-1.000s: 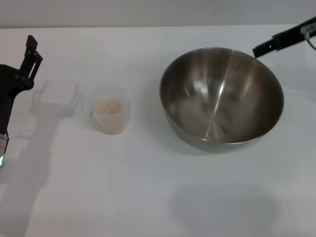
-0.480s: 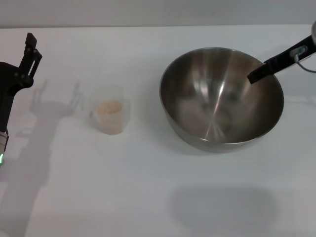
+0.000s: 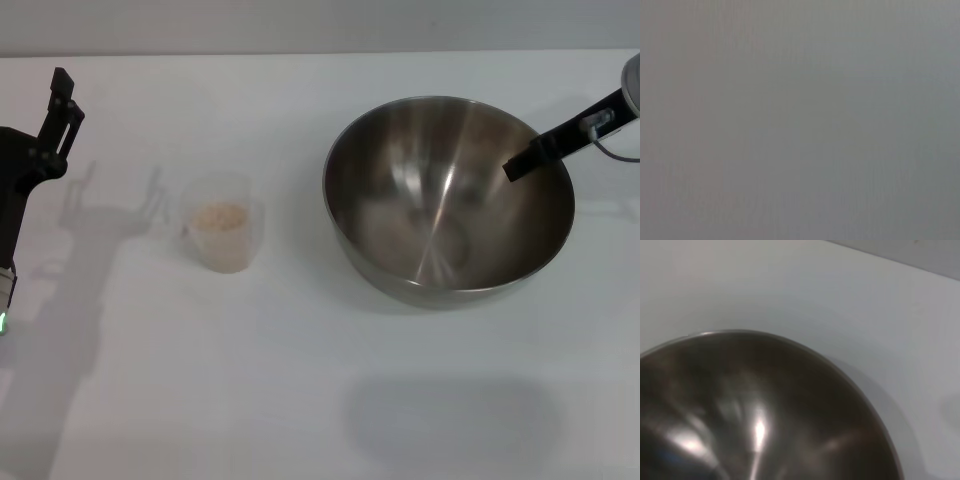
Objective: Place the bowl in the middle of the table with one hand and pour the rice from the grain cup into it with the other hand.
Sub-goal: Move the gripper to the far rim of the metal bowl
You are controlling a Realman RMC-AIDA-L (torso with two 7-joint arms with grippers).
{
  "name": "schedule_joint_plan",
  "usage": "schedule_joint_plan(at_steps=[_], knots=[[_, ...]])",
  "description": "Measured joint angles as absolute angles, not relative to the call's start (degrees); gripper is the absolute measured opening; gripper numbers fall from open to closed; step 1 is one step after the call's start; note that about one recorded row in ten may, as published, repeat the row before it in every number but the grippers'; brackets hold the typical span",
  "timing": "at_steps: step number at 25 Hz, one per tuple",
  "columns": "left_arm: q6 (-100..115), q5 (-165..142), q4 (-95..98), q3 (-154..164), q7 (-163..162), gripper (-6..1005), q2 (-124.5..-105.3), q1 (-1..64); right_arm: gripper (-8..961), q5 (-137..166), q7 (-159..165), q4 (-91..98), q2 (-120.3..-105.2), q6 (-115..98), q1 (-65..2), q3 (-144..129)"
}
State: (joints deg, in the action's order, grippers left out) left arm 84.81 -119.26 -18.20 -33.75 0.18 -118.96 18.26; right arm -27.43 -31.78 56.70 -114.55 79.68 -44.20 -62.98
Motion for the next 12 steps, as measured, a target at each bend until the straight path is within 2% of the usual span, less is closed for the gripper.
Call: schedule_joint_plan(at_steps=[2, 4, 12], knots=[[84.8, -119.3, -18.1, -33.8, 0.1, 763, -118.98, 18.3, 671, -27.4, -32.1, 56.2, -114.55, 79.6, -44.3, -63.1], [84.8, -119.3, -18.1, -33.7, 0.1, 761, -118.99, 18.3, 447, -27.4, -32.1, 55.9, -114.55, 79.6, -44.3, -63.1], [85.0, -119.3, -18.1, -33.8, 0.1, 756, -119.01, 18.0, 152, -27.4, -32.1, 55.9, -114.62, 79.5, -44.0, -63.2]])
